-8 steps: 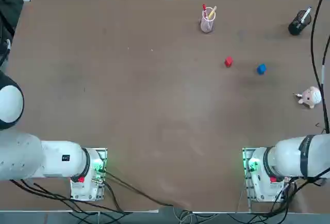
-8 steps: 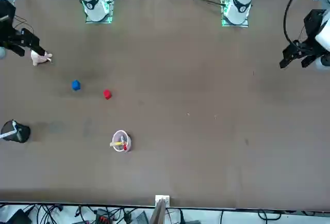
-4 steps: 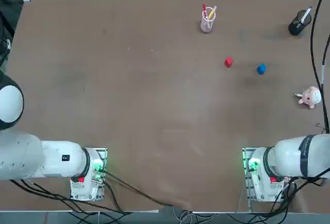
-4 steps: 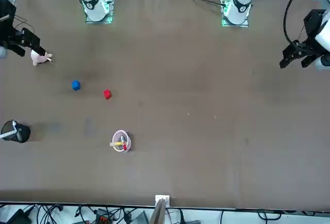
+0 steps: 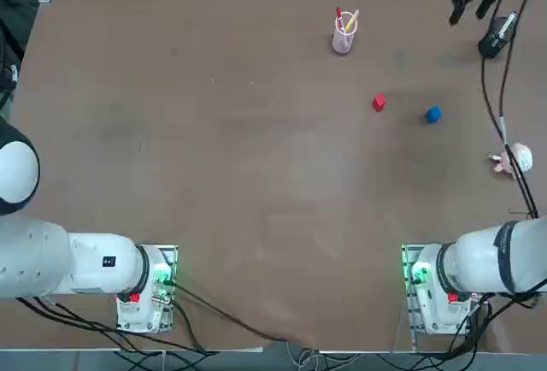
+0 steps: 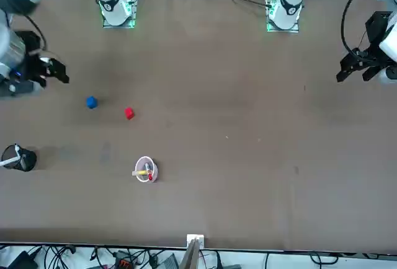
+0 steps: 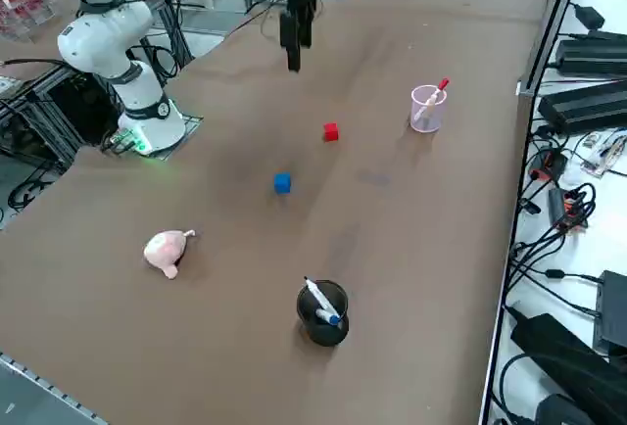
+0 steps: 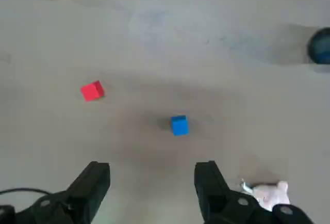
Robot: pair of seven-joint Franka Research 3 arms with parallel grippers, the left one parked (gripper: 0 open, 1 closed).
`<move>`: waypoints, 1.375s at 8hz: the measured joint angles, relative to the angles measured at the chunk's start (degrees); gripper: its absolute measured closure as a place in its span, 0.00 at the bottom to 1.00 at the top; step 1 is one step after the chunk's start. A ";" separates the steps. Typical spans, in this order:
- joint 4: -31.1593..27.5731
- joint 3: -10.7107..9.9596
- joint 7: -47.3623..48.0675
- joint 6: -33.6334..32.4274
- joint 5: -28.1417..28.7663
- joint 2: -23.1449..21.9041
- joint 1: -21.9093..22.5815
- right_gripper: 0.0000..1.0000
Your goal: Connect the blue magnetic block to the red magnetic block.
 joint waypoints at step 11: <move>-25.27 -0.78 -6.47 34.58 -6.18 13.23 -4.05 0.00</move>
